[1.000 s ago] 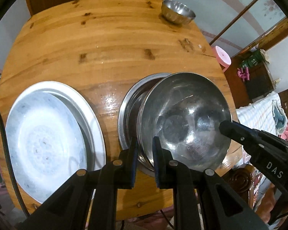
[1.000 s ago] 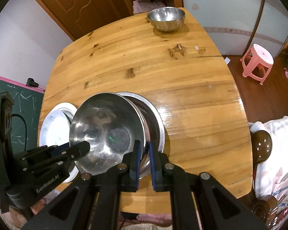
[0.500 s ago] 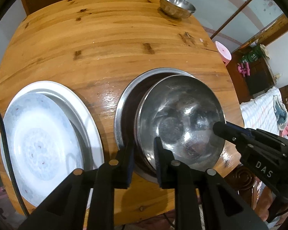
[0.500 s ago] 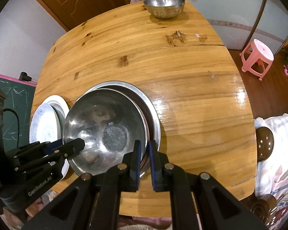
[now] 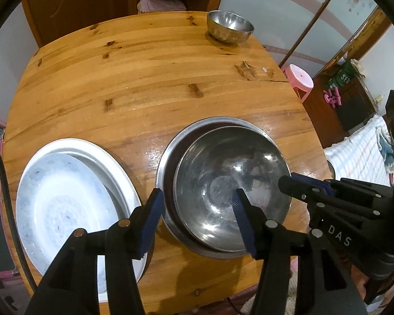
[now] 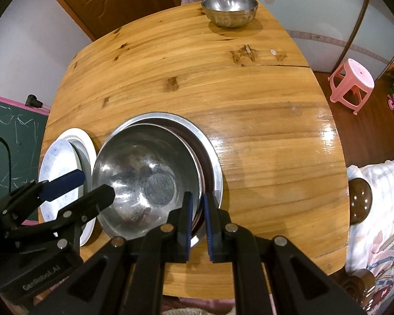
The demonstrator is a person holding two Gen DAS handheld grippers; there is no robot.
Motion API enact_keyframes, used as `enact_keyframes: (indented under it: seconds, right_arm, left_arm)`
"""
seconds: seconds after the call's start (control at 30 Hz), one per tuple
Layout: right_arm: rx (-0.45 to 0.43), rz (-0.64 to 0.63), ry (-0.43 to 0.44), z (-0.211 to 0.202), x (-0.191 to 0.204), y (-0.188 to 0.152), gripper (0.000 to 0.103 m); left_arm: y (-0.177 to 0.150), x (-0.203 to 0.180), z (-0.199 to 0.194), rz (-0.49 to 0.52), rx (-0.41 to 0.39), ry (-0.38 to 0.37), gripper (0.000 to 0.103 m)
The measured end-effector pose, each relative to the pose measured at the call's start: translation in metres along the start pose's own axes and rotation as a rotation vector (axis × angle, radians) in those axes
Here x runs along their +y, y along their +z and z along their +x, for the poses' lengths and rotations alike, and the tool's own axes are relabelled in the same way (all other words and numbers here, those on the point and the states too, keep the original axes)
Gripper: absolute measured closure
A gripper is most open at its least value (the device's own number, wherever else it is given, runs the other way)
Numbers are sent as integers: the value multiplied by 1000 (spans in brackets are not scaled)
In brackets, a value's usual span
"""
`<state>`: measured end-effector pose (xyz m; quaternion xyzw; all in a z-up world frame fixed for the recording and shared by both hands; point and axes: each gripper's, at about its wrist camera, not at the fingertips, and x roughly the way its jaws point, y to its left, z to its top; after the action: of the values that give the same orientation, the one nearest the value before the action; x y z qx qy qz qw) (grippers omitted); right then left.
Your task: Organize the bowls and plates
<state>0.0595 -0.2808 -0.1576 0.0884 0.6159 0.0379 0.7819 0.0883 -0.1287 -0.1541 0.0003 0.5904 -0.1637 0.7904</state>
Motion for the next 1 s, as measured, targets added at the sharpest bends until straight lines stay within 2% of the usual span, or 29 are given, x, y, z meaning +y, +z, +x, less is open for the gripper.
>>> enact_keyframes:
  seconds: [0.13,0.4,0.5,0.63,0.67,0.83,1.0]
  right_arm:
    - [-7,-11,-1,-4,2,-1,94]
    - [-27,-33,8,-15,6,-1,94]
    - [-42,-41,17,-22,8,-1,93]
    - [-62,-45,24,-29,7,-2,75]
    - [-71,-45,24,-32,7,-2,74]
    - [-92,-47,37,-44,3,2,74]
    - [-135,-61,25,-67,-6,14,74]
  left_arm:
    - [-2,2,-4,-3,-11,5,46]
    - [-1,0,-18,4,-51,18,29]
    - [0,0,-22,6,-61,23,27]
    - [1,1,-29,-3,-62,14,26]
    - [2,1,-31,-5,-63,13,26]
    - [10,3,-49,-13,-87,-4,24]
    - [33,5,-77,-5,-131,-1,23]
